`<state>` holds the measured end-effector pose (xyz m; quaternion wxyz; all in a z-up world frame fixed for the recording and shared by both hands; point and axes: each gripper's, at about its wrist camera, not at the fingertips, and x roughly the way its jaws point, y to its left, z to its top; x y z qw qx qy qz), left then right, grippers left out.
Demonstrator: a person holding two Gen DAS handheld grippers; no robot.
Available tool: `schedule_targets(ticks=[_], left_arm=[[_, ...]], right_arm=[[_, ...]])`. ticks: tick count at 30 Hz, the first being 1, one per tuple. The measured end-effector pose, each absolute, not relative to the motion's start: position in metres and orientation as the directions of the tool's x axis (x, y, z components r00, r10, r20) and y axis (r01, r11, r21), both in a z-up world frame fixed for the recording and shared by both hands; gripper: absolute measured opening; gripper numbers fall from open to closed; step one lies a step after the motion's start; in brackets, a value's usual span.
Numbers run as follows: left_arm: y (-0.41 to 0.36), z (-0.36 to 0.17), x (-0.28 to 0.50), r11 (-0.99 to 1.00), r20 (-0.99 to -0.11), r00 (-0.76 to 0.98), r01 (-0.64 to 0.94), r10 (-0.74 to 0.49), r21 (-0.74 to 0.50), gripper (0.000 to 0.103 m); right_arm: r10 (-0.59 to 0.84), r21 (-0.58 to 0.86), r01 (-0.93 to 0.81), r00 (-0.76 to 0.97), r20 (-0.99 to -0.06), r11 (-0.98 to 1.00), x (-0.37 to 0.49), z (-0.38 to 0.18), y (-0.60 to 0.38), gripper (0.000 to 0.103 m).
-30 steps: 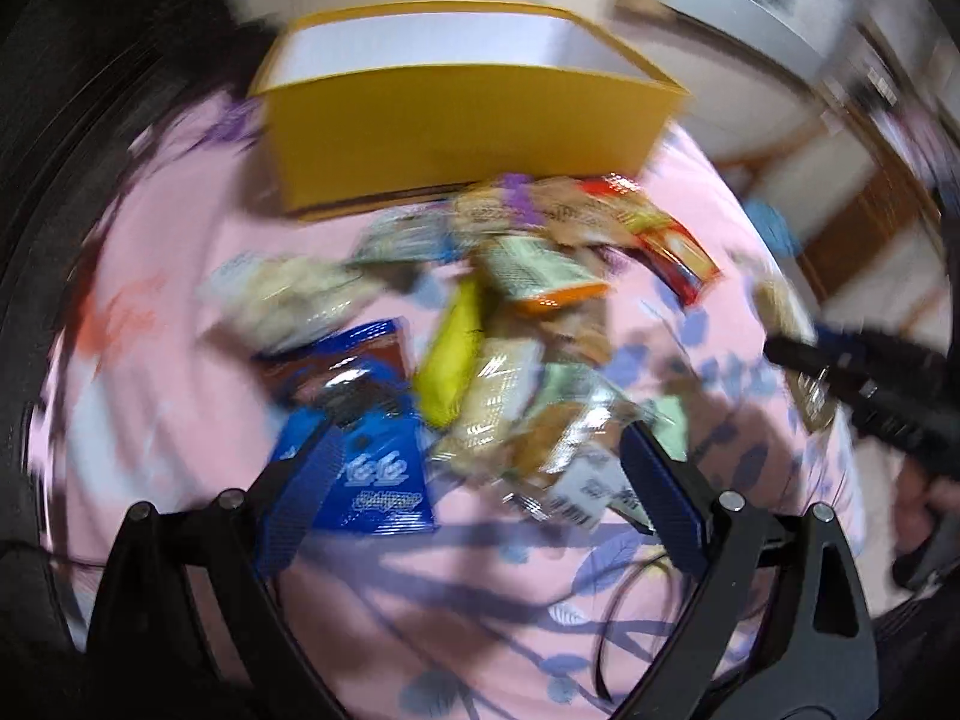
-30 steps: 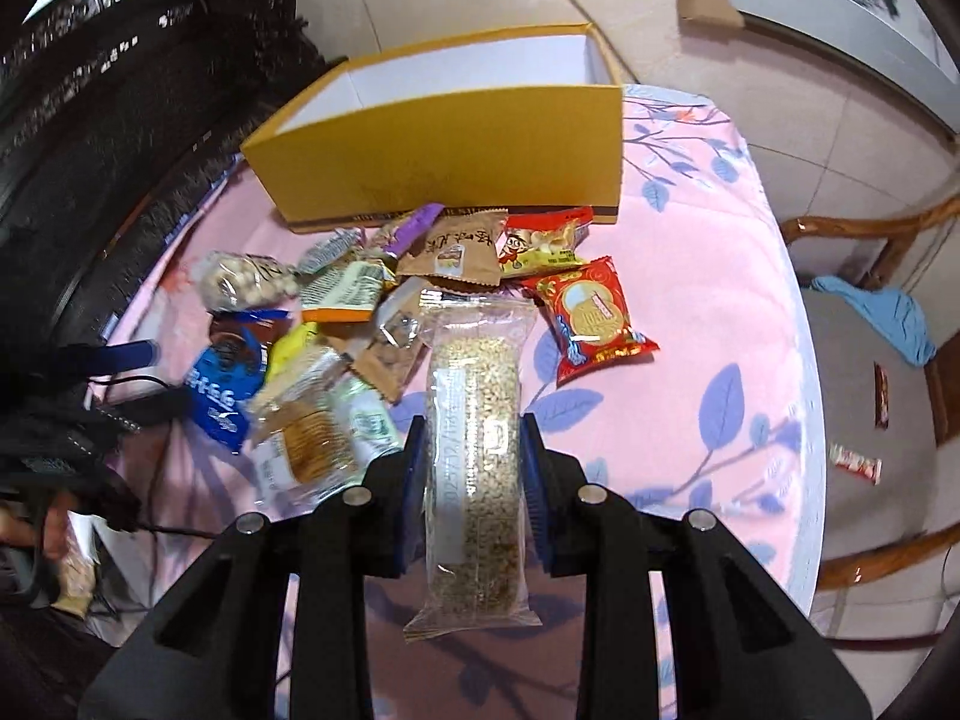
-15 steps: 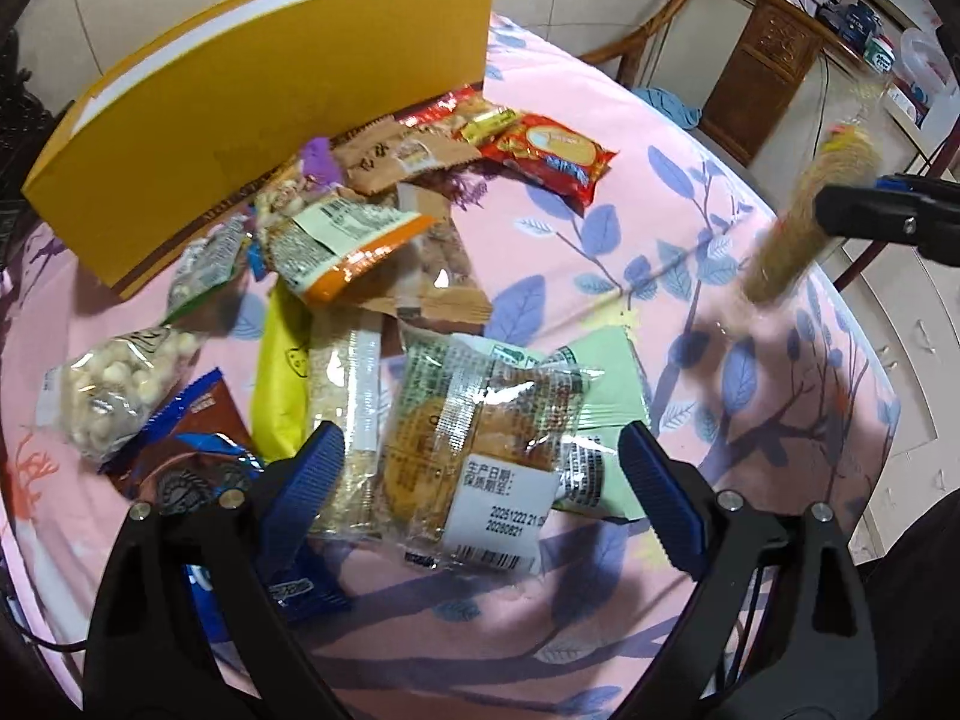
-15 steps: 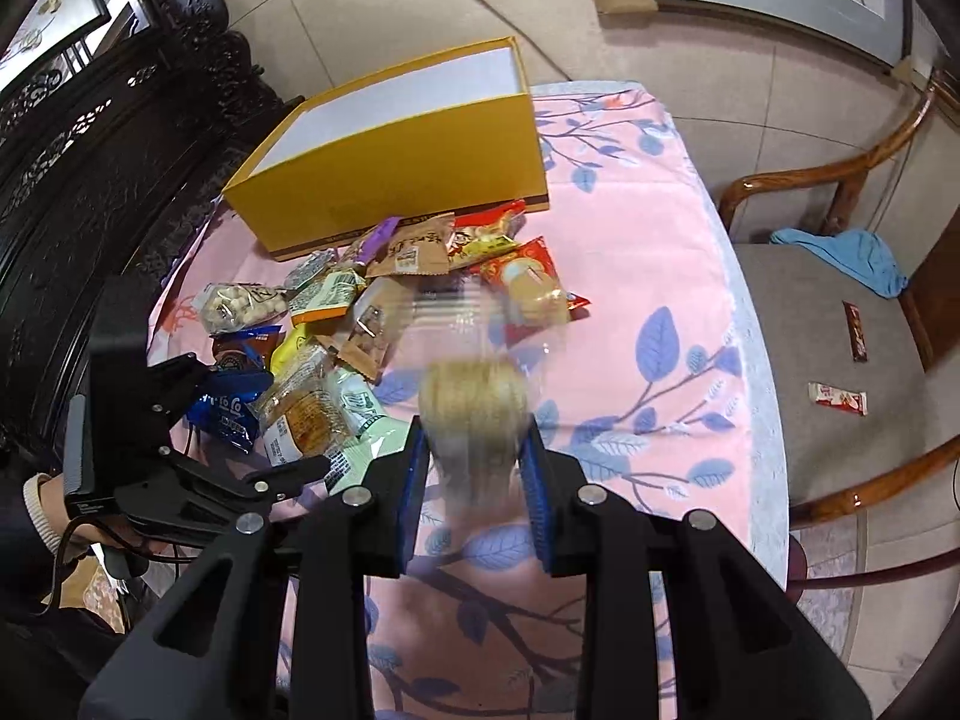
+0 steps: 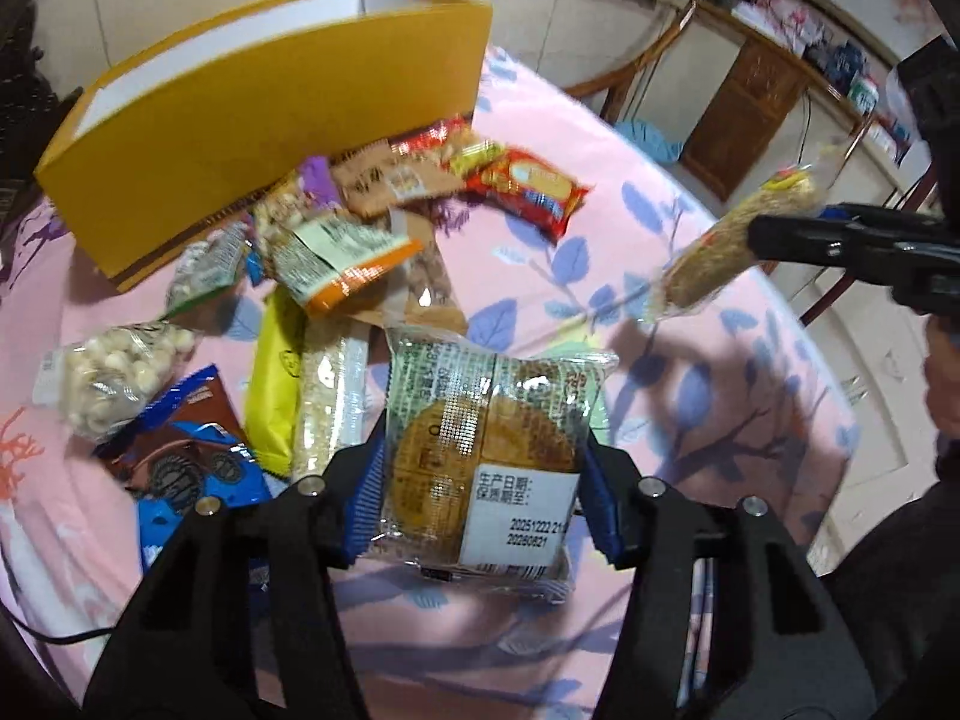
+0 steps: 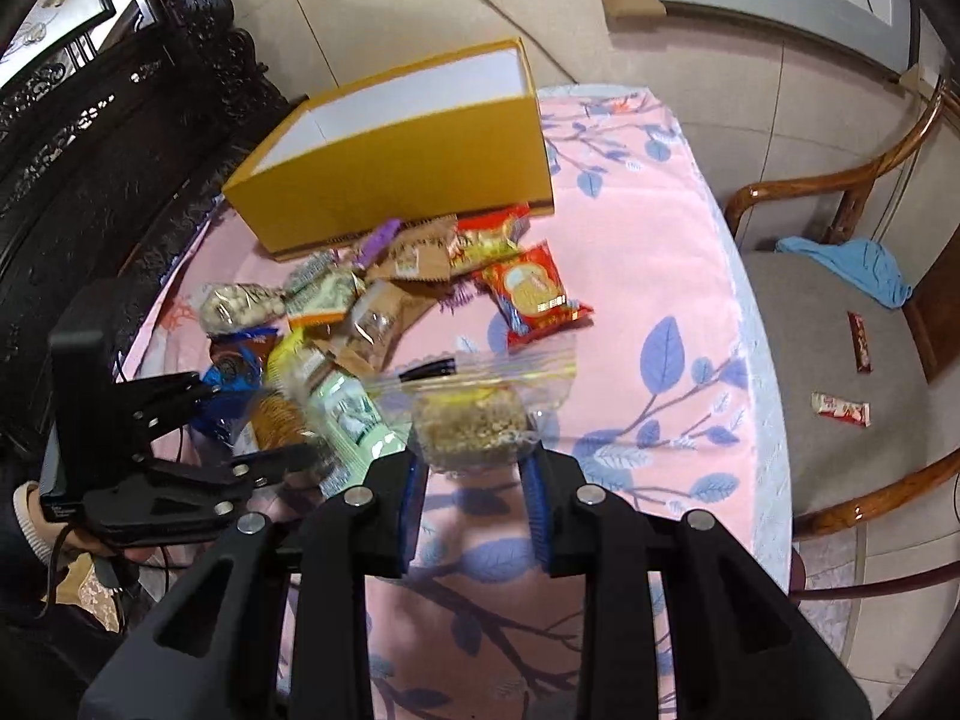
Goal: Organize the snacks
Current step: 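Carry both snacks into the yellow box and open both tools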
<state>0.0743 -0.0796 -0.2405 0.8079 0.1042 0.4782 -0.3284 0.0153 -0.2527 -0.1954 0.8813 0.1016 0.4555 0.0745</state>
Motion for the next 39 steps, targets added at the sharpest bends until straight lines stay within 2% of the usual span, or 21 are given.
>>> schedule_targets(ticks=[18,32,34,35,36,37,38,39], left_arm=[[-0.038,-0.133,0.091,0.824,-0.735,0.516,0.558,-0.44,-0.101,0.056],[-0.021,-0.037,0.199,0.895,-0.595,0.688,0.426,-0.415,-0.132,0.056],[-0.022,-0.03,0.223,0.91,-0.578,0.72,0.401,-0.384,-0.106,0.057],[-0.025,-0.027,0.235,0.919,-0.574,0.736,0.384,-0.359,-0.082,0.06],[-0.027,-0.025,0.252,0.933,-0.577,0.75,0.355,-0.324,-0.062,0.068],[-0.027,-0.024,0.263,0.945,-0.589,0.754,0.323,-0.292,-0.055,0.085],[-0.026,-0.021,0.269,0.955,-0.597,0.757,0.291,-0.265,-0.054,0.086],[-0.024,-0.016,0.273,0.957,-0.59,0.762,0.281,-0.268,-0.072,0.086]], right_arm=[[0.262,0.256,-0.111,0.672,-0.692,0.96,0.047,-0.138,-0.235,0.03],[0.253,0.187,-0.183,0.834,-0.491,0.965,0.156,-0.045,-0.225,0.03],[0.249,0.181,-0.184,0.846,-0.472,0.966,0.178,-0.037,-0.222,0.03],[0.244,0.179,-0.179,0.85,-0.467,0.967,0.192,-0.035,-0.22,0.03],[0.241,0.185,-0.172,0.847,-0.475,0.968,0.207,-0.034,-0.217,0.033],[0.238,0.195,-0.161,0.844,-0.481,0.967,0.215,-0.033,-0.217,0.047],[0.224,0.207,-0.137,0.843,-0.49,0.969,0.224,-0.029,-0.217,0.063],[0.217,0.219,-0.124,0.851,-0.479,0.968,0.226,-0.024,-0.218,0.063]])
